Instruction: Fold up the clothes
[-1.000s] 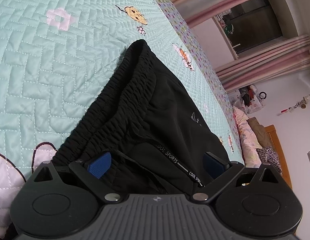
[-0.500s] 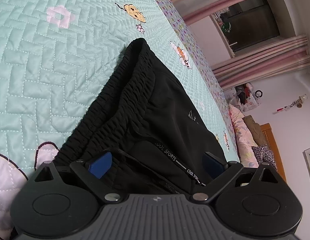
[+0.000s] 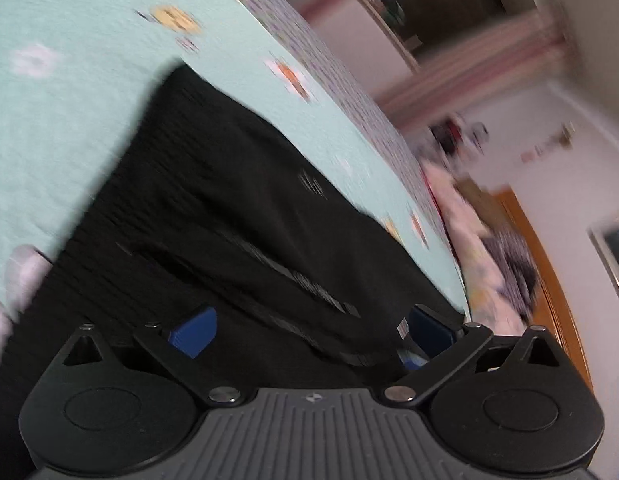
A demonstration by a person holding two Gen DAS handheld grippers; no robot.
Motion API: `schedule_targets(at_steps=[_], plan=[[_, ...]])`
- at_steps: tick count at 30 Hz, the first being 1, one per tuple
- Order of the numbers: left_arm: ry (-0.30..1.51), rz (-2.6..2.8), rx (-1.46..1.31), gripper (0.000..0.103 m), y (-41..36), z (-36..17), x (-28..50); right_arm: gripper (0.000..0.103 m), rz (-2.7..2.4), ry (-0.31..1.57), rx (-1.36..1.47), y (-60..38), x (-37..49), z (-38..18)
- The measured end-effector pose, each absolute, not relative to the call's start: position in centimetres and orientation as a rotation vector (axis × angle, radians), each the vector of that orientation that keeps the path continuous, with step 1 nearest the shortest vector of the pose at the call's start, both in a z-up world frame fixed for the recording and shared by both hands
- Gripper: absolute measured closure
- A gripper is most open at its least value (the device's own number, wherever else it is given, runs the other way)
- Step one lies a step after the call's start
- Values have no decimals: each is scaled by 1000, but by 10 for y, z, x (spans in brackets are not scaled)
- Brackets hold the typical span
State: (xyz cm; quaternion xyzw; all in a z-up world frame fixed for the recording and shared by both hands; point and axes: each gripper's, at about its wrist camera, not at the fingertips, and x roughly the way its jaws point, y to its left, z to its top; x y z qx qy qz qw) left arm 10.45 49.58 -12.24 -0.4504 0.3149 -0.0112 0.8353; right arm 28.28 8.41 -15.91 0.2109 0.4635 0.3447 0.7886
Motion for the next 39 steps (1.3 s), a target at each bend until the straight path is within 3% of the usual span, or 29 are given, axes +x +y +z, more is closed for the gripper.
schedule_targets(at_steps=[3, 5, 7, 10, 12, 14, 18, 19, 20, 23, 26, 31, 39], plan=[[721, -43, -915, 1, 479, -126, 114, 37, 819, 1095, 451, 93, 307, -173], [774, 7, -887, 1, 474, -136, 124, 21, 904, 1143, 485, 97, 319, -181], [785, 18, -855, 1, 471, -138, 129, 13, 972, 1170, 533, 100, 329, -186], [806, 60, -841, 7, 471, -142, 133, 3, 1036, 1183, 577, 105, 332, -185], [808, 82, -859, 10, 475, -143, 130, 0, 1082, 1180, 556, 117, 330, -185], [805, 97, -881, 21, 479, -144, 126, 0, 1155, 1175, 516, 125, 329, -185], [803, 117, -897, 29, 484, -147, 122, 0, 1282, 1184, 499, 138, 331, -183], [802, 119, -899, 30, 485, -147, 121, 8, 1303, 1188, 506, 139, 333, -182], [801, 122, -900, 30, 485, -147, 121, 26, 1324, 1193, 512, 140, 335, -182], [805, 129, -897, 30, 484, -148, 123, 49, 1281, 1181, 610, 128, 344, -188], [805, 138, -897, 30, 485, -150, 124, 80, 1222, 1144, 773, 105, 353, -195], [821, 154, -861, 31, 480, -148, 126, 95, 1109, 1073, 800, 92, 359, -189], [835, 189, -837, 52, 481, -151, 120, 96, 1026, 1074, 688, 119, 374, -171]])
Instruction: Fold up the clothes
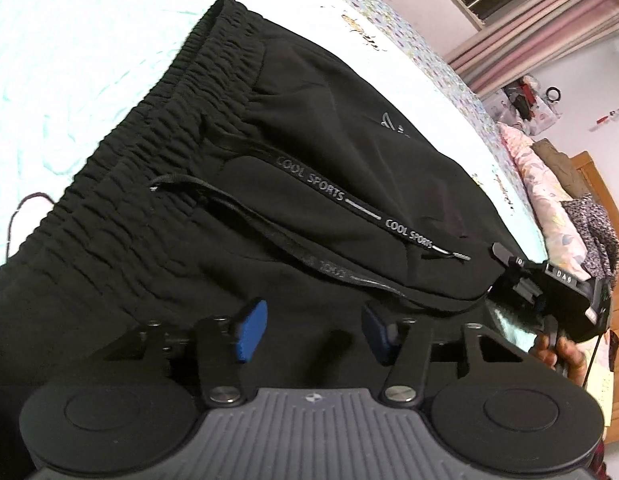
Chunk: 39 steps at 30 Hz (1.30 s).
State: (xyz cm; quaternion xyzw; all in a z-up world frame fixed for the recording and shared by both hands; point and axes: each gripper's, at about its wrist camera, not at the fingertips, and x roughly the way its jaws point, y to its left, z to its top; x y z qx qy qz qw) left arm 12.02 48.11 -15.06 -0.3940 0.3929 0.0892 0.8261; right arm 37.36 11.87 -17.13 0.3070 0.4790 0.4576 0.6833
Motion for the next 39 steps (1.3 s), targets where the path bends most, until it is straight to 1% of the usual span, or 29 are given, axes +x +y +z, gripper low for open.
schedule_targets(at_steps=[2, 5, 7, 9, 10, 11, 12, 13, 14, 16, 19, 21, 22, 23, 25, 27, 28, 29, 33, 35, 37, 39], plan=[[833, 195, -838, 56, 481, -152, 118, 96, 1032, 1037, 563, 133, 377, -163], [832, 202, -845, 57, 481, -152, 117, 96, 1069, 983, 477, 137, 380, -155], [833, 209, -853, 57, 481, -152, 116, 94, 1108, 990, 424, 137, 382, -158], [833, 218, -854, 57, 480, -151, 116, 84, 1143, 1019, 450, 125, 384, -164], [833, 221, -852, 57, 479, -151, 116, 72, 1144, 1029, 460, 115, 383, -163], [833, 227, -850, 57, 479, -150, 117, 57, 1144, 1038, 469, 105, 381, -162], [832, 236, -847, 57, 477, -149, 117, 50, 1144, 1048, 479, 95, 380, -161], [831, 245, -845, 57, 476, -149, 118, 40, 1136, 1039, 468, 82, 378, -158], [830, 254, -841, 57, 474, -148, 118, 36, 1126, 1028, 460, 68, 374, -154], [824, 279, -830, 55, 469, -146, 118, 34, 1087, 1006, 452, 33, 365, -148], [802, 313, -802, 44, 457, -141, 117, 34, 1032, 938, 424, -17, 342, -142], [786, 347, -751, 31, 440, -132, 115, 34, 1016, 860, 354, -43, 317, -140], [781, 327, -706, 20, 425, -124, 117, 34, 1020, 836, 305, -47, 303, -139], [775, 306, -661, 15, 410, -117, 118, 34, 1023, 813, 256, -50, 288, -138], [763, 265, -571, 15, 381, -103, 121, 34, 1029, 766, 158, -57, 258, -136], [766, 206, -499, 12, 350, -93, 128, 34, 1007, 761, 143, -63, 245, -140], [770, 171, -467, 5, 334, -90, 133, 34, 996, 759, 137, -66, 239, -142], [783, 140, -434, 2, 318, -88, 139, 34, 986, 757, 130, -69, 233, -144], [982, 156, -305, 2, 278, -123, 165, 34, 942, 748, 104, -80, 208, -152], [1005, 199, -275, 1, 270, -136, 166, 34, 920, 743, 91, -86, 196, -156], [995, 218, -246, 1, 264, -132, 160, 33, 898, 739, 79, -92, 184, -160], [998, 226, -265, 3, 262, -124, 154, 31, 889, 753, 112, -103, 178, -161]])
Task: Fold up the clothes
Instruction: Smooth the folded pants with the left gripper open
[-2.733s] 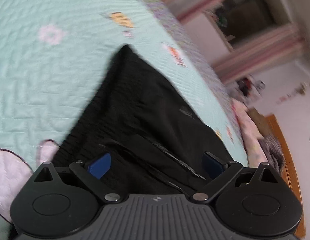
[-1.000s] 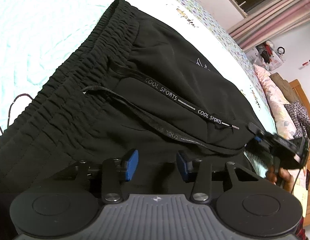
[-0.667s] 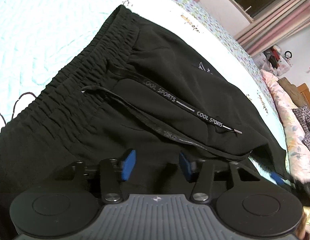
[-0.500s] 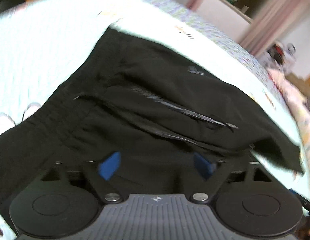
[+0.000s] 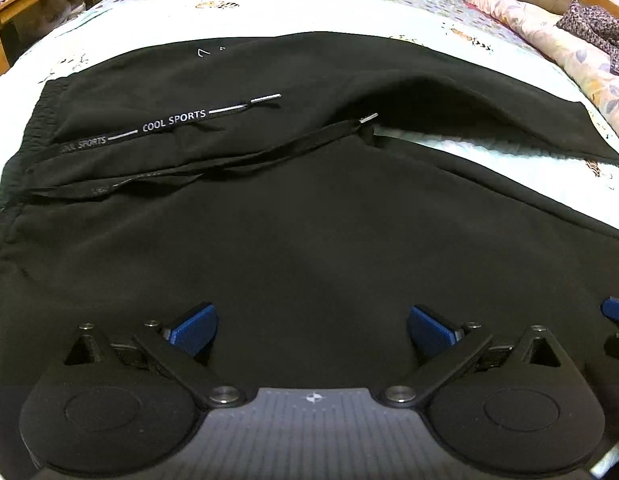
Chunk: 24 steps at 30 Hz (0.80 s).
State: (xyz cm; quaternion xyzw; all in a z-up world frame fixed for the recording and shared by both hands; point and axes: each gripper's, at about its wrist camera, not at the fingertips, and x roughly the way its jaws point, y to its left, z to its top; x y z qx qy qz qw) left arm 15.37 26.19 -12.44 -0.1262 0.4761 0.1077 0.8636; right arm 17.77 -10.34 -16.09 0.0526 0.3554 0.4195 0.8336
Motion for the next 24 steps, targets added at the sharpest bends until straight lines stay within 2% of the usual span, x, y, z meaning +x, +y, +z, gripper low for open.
schedule_targets(at_steps=[6, 10, 12, 13, 14, 15, 16, 17, 20, 24], plan=[[964, 189, -489, 3, 271, -101, 110, 30, 828, 787, 225, -142, 159, -163], [1014, 139, -427, 3, 246, -101, 92, 30, 810, 787, 136, -146, 140, -161], [1046, 106, -372, 3, 228, -107, 89, 35, 840, 798, 86, -137, 135, -161], [1060, 88, -349, 3, 219, -110, 88, 42, 854, 804, 61, -133, 133, -161], [1072, 68, -340, 3, 212, -114, 89, 58, 869, 809, 36, -128, 130, -160], [1078, 54, -333, 3, 206, -117, 91, 66, 884, 815, 11, -124, 128, -160], [1085, 45, -321, 3, 200, -120, 94, 83, 898, 820, -14, -119, 125, -160], [1092, 45, -299, 3, 194, -124, 98, 90, 913, 825, -39, -115, 122, -160], [1102, 55, -211, 1, 178, -134, 113, 103, 937, 858, -60, -107, 127, -163], [1083, 82, -111, 1, 166, -139, 147, 103, 938, 906, 25, -107, 168, -172]])
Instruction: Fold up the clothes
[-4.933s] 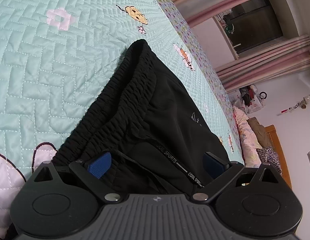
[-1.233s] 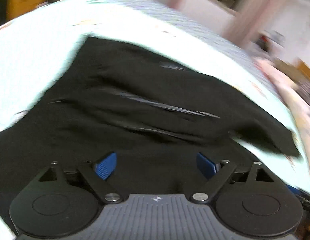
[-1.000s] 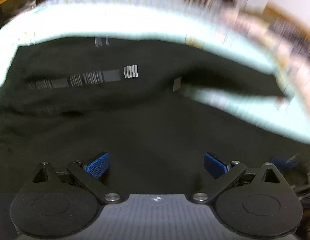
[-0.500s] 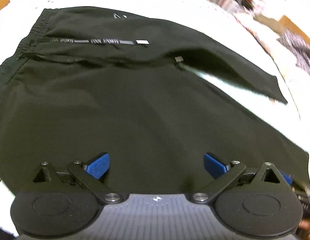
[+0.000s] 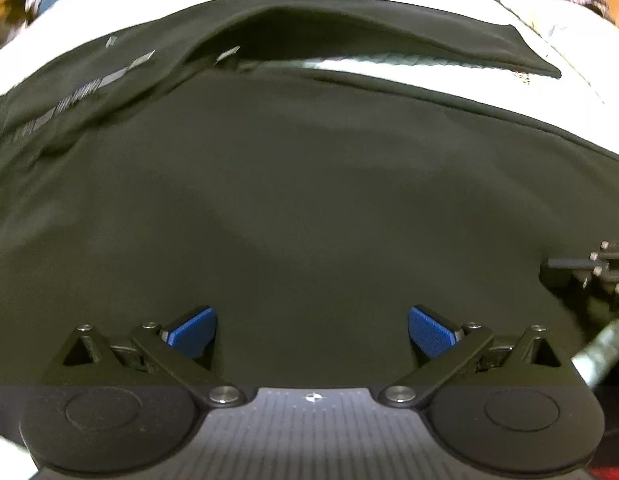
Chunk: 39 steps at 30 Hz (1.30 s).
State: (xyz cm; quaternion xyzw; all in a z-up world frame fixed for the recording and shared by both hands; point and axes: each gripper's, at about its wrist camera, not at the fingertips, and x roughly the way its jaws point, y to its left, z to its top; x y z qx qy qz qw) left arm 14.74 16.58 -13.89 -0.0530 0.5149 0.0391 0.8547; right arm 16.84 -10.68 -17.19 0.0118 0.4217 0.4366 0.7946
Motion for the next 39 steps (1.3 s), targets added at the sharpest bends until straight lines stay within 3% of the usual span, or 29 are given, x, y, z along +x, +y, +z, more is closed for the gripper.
schedule_targets(at_steps=[8, 10, 16, 19, 23, 27, 30, 34, 39], plan=[[1026, 186, -235, 5, 182, -120, 209, 103, 754, 827, 147, -103, 250, -170], [1014, 161, -305, 5, 189, -116, 199, 95, 775, 814, 206, -112, 242, -164], [1005, 118, -327, 4, 190, -123, 199, 94, 1067, 921, 144, -91, 195, -166], [1007, 149, -309, 1, 190, -131, 216, 103, 1078, 981, 94, -71, 205, -180], [996, 199, -245, 1, 187, -138, 256, 103, 1024, 1006, 213, -63, 259, -192], [967, 257, -166, 1, 183, -140, 294, 103, 837, 896, 246, -58, 300, -186], [944, 204, -261, 8, 189, -129, 275, 95, 796, 824, 283, -79, 289, -177], [952, 15, -369, 7, 186, -118, 217, 90, 794, 870, 330, -123, 278, -186], [1039, -88, -275, 2, 154, -132, 193, 85, 791, 928, 388, -178, 264, -198]])
